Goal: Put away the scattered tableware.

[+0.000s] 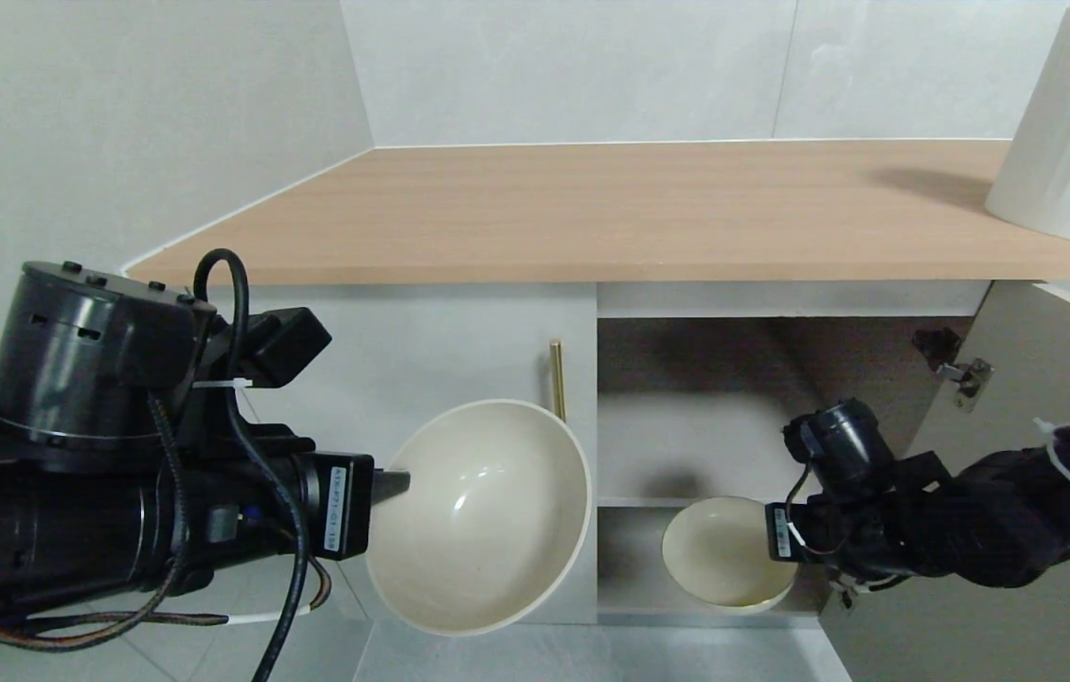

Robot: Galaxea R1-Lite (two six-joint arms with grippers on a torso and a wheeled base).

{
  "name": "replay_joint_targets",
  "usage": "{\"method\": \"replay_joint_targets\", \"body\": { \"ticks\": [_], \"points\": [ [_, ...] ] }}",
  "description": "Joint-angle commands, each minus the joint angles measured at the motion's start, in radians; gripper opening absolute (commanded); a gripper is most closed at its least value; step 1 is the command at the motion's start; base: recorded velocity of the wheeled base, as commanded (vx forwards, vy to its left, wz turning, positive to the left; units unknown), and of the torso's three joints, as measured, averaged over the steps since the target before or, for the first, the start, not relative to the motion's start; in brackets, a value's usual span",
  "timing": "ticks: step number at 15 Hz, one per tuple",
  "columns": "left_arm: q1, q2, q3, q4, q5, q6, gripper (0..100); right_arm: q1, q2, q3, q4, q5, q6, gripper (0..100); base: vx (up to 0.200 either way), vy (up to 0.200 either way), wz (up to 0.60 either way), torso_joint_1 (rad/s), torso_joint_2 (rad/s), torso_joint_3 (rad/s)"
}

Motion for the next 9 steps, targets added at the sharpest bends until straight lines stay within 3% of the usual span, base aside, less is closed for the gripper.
{"method": "replay_joint_targets", "body": {
  "ticks": [1, 4, 6, 9],
  "points": [
    [0.000, 0.005, 0.000, 0.000, 0.000, -0.001, 0, -0.040, 0.107, -0.028, -0.055, -0.002, 0.027, 0, 0.000, 0.000, 0.00, 0.000, 0.00, 0.000],
    [0.000, 0.008, 0.002, 0.000, 0.000, -0.001, 0, -0.071, 0.156, -0.069, -0.118, -0.027, 0.108, 0, 0.000, 0.000, 0.00, 0.000, 0.00, 0.000],
    [0.000, 0.016, 0.000, 0.000, 0.000, -0.001, 0, -0.089, 0.220, -0.140, -0.124, -0.128, 0.187, 0, 0.000, 0.000, 0.00, 0.000, 0.00, 0.000],
    [0.000, 0.020, 0.002, 0.000, 0.000, -0.001, 0, -0.112, 0.260, -0.212, -0.131, -0.136, 0.210, 0, 0.000, 0.000, 0.00, 0.000, 0.00, 0.000]
  ]
}}
